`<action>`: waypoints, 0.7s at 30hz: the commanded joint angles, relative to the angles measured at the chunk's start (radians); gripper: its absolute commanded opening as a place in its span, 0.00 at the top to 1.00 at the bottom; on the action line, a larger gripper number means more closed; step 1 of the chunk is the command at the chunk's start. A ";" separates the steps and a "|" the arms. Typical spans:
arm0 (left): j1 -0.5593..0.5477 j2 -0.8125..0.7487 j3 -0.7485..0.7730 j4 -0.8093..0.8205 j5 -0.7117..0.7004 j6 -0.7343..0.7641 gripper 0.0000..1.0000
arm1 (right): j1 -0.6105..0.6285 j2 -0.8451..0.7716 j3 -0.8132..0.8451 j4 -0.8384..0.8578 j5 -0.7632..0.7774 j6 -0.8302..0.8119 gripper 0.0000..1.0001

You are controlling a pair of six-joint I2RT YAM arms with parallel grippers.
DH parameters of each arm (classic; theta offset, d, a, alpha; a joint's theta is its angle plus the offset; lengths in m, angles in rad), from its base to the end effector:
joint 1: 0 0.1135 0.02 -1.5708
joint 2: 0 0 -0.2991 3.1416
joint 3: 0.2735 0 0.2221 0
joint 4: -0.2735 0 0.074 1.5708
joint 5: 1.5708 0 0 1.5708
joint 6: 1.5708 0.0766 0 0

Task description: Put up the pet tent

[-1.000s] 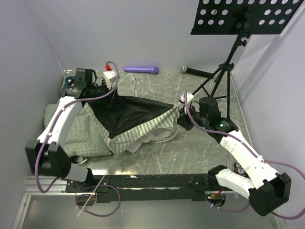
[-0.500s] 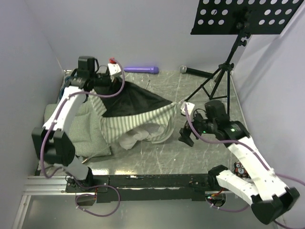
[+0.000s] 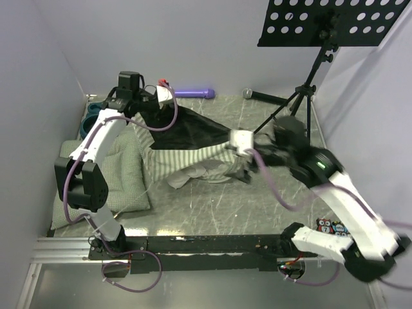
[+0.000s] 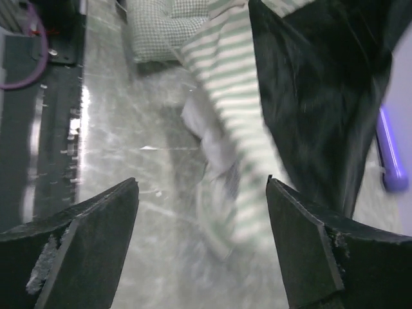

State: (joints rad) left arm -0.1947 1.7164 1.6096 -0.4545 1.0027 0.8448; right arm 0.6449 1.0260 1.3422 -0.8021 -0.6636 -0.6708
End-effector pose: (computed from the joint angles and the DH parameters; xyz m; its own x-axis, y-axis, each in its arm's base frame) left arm 0.3603 -0.1369 0.3850 0.2547 0.3599 -0.8976 0.9244 0.1818 0.3352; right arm 0.1062 0.1389 0.4301 0.2726 -0.4077 -0.8715 -0.9439 0.0622 -0.3243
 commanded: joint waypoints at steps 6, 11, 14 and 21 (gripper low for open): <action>-0.029 -0.092 -0.069 0.059 0.085 0.031 0.99 | 0.090 0.494 0.224 0.260 0.009 -0.278 0.19; -0.041 -0.123 -0.077 0.030 0.105 0.040 0.99 | 0.096 0.649 0.357 0.259 -0.051 -0.377 0.18; -0.043 -0.179 -0.097 0.040 0.126 0.008 0.99 | 0.105 0.637 0.399 0.201 -0.111 -0.365 0.17; -0.025 -0.421 -0.240 0.065 0.083 0.036 0.99 | 0.170 0.320 0.172 0.296 -0.108 -0.135 0.14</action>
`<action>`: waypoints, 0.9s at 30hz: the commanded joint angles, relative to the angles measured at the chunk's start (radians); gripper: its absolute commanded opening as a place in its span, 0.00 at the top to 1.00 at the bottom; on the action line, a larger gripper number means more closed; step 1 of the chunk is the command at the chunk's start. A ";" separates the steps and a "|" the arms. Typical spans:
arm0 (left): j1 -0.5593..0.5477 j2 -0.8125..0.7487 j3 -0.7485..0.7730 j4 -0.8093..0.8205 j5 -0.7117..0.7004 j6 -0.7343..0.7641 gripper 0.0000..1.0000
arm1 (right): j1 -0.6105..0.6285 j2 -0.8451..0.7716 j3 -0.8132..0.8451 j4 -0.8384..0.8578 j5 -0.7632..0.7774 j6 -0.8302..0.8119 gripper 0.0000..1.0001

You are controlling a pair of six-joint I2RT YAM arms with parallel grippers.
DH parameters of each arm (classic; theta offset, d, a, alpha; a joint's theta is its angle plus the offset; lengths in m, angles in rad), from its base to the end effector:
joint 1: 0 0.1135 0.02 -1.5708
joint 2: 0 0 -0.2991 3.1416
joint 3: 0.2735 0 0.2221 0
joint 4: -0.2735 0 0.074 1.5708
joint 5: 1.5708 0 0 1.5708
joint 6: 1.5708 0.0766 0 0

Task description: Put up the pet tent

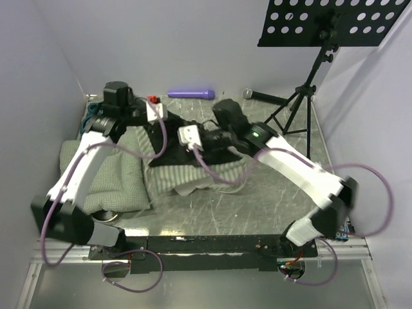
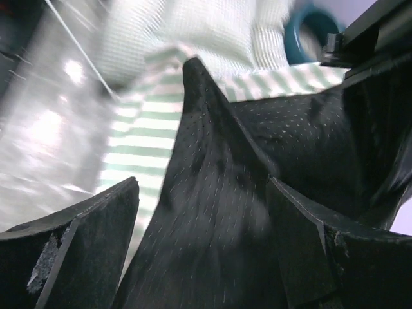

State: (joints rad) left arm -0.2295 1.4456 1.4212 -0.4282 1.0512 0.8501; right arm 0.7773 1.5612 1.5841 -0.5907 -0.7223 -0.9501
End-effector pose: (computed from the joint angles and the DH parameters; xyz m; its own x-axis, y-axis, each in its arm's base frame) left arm 0.2757 -0.1327 0.4160 0.3750 0.2955 -0.8787 0.8961 0.1271 0.4252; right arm 0.2071 0.2748 0.4068 0.5283 -0.3364 -0.7796 -0.8490 -0.2231 -0.4790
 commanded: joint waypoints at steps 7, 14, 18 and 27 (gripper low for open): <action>0.041 -0.395 -0.192 -0.028 0.020 0.291 0.99 | 0.039 -0.404 -0.144 0.147 0.096 0.313 0.09; 0.004 -0.357 -0.209 0.106 0.070 0.405 0.99 | 0.039 -0.441 -0.156 0.155 0.152 0.332 0.08; -0.037 -0.225 -0.151 0.216 0.090 0.449 0.99 | 0.030 -0.428 -0.148 0.132 0.173 0.335 0.08; -0.099 -0.007 -0.021 0.377 0.184 0.553 0.99 | -0.016 -0.365 -0.153 0.046 0.205 0.208 0.10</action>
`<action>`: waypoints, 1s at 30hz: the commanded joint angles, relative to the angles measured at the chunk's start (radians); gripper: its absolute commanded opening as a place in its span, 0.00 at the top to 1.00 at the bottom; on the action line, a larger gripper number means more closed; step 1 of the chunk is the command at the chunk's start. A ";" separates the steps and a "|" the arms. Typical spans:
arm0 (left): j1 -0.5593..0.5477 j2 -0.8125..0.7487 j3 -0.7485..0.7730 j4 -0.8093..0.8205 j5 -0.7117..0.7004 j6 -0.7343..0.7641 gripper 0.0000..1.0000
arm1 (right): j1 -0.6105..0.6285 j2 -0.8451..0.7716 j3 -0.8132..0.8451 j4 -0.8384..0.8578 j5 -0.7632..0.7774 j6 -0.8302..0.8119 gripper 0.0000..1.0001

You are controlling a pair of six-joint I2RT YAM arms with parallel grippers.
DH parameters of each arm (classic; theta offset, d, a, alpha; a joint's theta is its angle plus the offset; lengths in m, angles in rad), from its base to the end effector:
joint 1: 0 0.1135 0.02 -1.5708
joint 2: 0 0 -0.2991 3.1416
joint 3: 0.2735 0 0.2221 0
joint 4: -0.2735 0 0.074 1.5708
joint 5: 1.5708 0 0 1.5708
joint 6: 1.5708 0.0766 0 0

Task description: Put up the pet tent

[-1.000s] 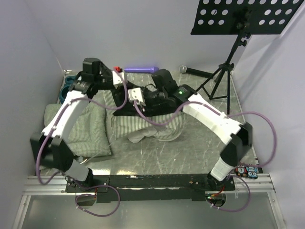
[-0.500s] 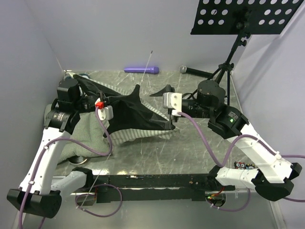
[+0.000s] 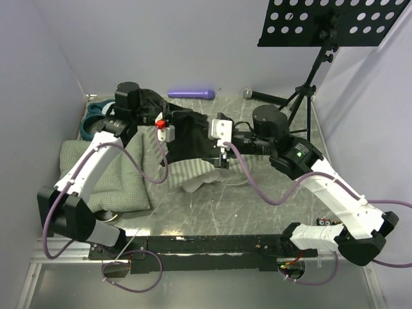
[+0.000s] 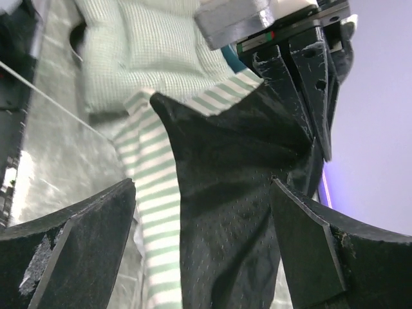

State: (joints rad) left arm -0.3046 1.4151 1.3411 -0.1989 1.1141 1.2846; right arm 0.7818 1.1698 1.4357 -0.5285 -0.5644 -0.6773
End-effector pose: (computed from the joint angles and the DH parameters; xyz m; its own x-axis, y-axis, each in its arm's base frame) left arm 0.2609 -0.1541 0.4239 0.8453 0.1777 -0.5039 0.5168 -0.0320 0.8555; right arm 0.1328 0.1896 0.4669 0.4592 -0.2902 -0.8396 -0.8650 0.0690 -0.4970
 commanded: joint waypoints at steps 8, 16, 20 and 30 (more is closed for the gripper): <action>-0.031 0.105 0.070 0.158 0.159 0.301 0.99 | -0.138 0.158 0.028 0.053 0.254 -0.010 0.07; -0.031 0.148 -0.009 0.600 -0.003 -0.150 0.75 | -0.233 0.389 0.184 -0.015 0.235 0.172 1.00; 0.019 0.110 0.010 0.786 -0.192 -0.633 0.26 | -0.286 0.395 0.183 0.094 0.297 0.346 1.00; 0.474 -0.071 0.139 0.612 -0.295 -1.609 0.09 | -0.296 0.308 0.143 0.269 0.483 0.556 1.00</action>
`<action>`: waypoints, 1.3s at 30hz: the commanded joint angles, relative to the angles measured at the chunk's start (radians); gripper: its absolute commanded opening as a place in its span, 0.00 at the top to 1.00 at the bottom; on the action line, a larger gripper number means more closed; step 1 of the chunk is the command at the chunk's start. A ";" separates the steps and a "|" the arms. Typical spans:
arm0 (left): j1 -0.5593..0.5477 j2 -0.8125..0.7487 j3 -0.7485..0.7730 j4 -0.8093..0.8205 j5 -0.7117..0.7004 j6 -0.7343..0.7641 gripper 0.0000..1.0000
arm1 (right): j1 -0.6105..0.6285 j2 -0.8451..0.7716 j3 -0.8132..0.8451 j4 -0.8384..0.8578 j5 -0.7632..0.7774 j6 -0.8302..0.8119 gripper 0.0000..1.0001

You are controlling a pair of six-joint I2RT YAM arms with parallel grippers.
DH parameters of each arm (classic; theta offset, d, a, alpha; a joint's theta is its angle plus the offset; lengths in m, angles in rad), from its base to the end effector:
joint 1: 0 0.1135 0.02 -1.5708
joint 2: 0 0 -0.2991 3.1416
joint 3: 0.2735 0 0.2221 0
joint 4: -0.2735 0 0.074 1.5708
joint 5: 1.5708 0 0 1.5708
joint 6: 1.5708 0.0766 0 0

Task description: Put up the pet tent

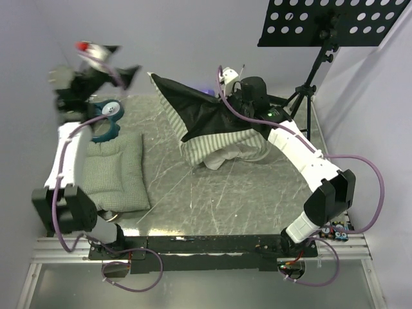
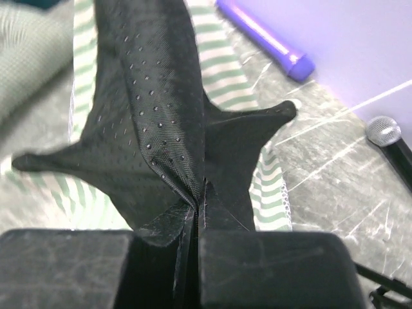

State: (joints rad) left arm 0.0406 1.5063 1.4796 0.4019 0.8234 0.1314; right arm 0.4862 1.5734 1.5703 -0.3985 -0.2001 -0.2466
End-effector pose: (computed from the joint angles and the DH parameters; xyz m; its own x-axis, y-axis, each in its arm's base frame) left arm 0.3354 -0.0426 0.5124 0.4487 0.1074 -0.8872 0.6007 0.6988 0.3884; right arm 0.3218 0.1873 0.4137 -0.1839 -0.3678 -0.9116 -0.6853 0.7128 -0.1493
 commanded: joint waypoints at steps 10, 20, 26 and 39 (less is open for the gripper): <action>0.223 -0.420 -0.136 -0.074 0.301 -0.593 0.10 | 0.067 -0.217 -0.108 0.360 0.189 0.245 1.00; 0.223 -0.455 -0.111 -0.153 0.387 -0.589 0.12 | 0.268 -0.374 -0.251 0.348 0.385 0.277 1.00; 0.223 -0.425 -0.064 -0.164 0.362 -0.640 0.12 | 0.330 -0.365 -0.253 0.358 0.726 0.348 1.00; 0.205 -0.354 -0.051 -0.083 0.316 -0.765 0.15 | 0.384 -0.326 -0.312 0.641 1.018 0.208 1.00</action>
State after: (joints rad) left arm 0.2600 1.1397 1.3918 0.3180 1.1637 -0.6197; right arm 0.8940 1.2278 1.2667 0.0078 0.6315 0.0105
